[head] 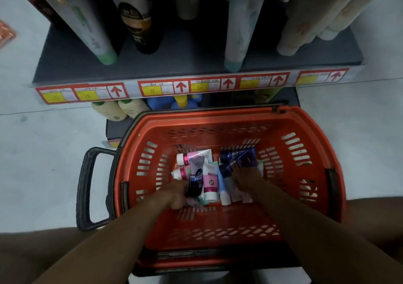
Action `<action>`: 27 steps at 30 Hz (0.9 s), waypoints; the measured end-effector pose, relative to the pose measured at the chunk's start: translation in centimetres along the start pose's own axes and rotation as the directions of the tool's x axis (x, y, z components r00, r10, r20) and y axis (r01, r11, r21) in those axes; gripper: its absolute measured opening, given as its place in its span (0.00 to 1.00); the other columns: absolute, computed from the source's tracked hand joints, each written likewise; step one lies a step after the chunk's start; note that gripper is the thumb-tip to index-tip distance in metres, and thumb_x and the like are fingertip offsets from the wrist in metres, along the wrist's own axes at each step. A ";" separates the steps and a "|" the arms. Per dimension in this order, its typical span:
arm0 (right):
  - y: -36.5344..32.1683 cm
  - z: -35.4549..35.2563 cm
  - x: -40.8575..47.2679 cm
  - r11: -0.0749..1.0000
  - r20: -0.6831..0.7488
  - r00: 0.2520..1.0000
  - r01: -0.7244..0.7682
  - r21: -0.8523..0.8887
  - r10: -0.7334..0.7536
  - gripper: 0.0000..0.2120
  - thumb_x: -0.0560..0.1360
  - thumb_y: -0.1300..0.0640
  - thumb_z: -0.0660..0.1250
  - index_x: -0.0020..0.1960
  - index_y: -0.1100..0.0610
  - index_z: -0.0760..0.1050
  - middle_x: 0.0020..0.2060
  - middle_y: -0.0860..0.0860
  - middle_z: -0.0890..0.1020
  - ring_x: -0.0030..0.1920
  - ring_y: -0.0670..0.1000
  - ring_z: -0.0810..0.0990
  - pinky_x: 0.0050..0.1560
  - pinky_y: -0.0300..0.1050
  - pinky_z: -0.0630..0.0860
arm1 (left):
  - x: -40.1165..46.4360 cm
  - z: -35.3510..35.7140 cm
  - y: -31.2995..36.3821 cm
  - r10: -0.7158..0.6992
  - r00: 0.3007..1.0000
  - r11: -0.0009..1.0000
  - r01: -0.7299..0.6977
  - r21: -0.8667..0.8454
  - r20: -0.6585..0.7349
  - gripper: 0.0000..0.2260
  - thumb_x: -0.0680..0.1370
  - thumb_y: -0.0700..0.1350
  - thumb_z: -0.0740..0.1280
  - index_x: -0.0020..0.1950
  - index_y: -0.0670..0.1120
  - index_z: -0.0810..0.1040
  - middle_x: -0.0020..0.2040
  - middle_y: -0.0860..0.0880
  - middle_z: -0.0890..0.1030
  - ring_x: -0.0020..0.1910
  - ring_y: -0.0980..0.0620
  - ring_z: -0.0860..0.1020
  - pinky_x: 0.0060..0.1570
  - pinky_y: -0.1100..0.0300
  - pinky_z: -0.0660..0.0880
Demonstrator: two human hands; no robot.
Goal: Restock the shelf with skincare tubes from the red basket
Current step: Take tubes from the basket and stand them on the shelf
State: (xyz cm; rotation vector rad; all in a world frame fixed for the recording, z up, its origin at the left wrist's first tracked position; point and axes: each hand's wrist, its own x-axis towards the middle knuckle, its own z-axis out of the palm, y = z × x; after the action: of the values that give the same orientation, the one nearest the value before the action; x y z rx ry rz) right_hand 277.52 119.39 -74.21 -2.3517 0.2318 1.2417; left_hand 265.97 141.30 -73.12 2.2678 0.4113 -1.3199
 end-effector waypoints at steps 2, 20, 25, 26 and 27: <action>-0.4 0.6 0.8 0.920 0.048 0.986 -0.165 0.355 0.159 0.08 0.84 0.54 0.61 0.55 0.56 0.78 0.55 0.58 0.80 0.57 0.57 0.79 0.64 0.54 0.77 | 0.6 0.5 0.0 -0.024 0.999 0.999 0.023 0.039 0.027 0.29 0.80 0.40 0.71 0.80 0.50 0.67 0.76 0.45 0.74 0.70 0.44 0.76 0.63 0.60 0.74; -0.4 5.0 6.9 0.789 -0.173 0.933 -0.156 0.595 0.315 0.17 0.76 0.46 0.73 0.59 0.56 0.77 0.51 0.50 0.80 0.52 0.52 0.78 0.53 0.43 0.74 | 3.3 0.7 -0.5 -0.058 0.995 0.972 0.037 0.230 0.086 0.31 0.76 0.45 0.74 0.79 0.50 0.70 0.74 0.44 0.71 0.69 0.42 0.76 0.65 0.48 0.77; -0.4 4.4 6.2 0.841 -0.051 0.977 -0.149 0.519 0.205 0.21 0.80 0.48 0.65 0.67 0.60 0.77 0.59 0.58 0.81 0.60 0.60 0.80 0.55 0.50 0.78 | 2.3 -0.1 -0.4 0.005 0.983 0.996 -0.021 0.090 0.181 0.27 0.80 0.49 0.72 0.78 0.52 0.69 0.74 0.48 0.74 0.65 0.45 0.77 0.58 0.56 0.76; -0.3 4.1 6.1 0.847 -0.067 0.982 -0.115 0.519 0.174 0.18 0.81 0.51 0.65 0.65 0.61 0.78 0.54 0.57 0.82 0.55 0.59 0.81 0.46 0.46 0.77 | 2.0 -0.2 -0.3 0.015 0.980 0.997 -0.029 0.069 0.197 0.26 0.81 0.51 0.71 0.77 0.52 0.69 0.74 0.48 0.74 0.64 0.47 0.76 0.55 0.58 0.74; -0.2 3.8 6.0 0.856 -0.095 0.984 -0.083 0.511 0.152 0.13 0.80 0.53 0.66 0.60 0.60 0.80 0.47 0.53 0.80 0.50 0.56 0.80 0.40 0.43 0.75 | 1.8 -0.4 -0.2 0.024 0.977 0.999 -0.031 0.029 0.213 0.25 0.81 0.53 0.70 0.77 0.52 0.70 0.74 0.48 0.74 0.64 0.48 0.76 0.54 0.59 0.73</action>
State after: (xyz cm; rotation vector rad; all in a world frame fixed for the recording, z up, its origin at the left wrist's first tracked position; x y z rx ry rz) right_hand 278.25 121.72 -80.84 -1.9758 0.6707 0.9303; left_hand 267.02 141.67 -74.53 2.1211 0.2850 -1.5452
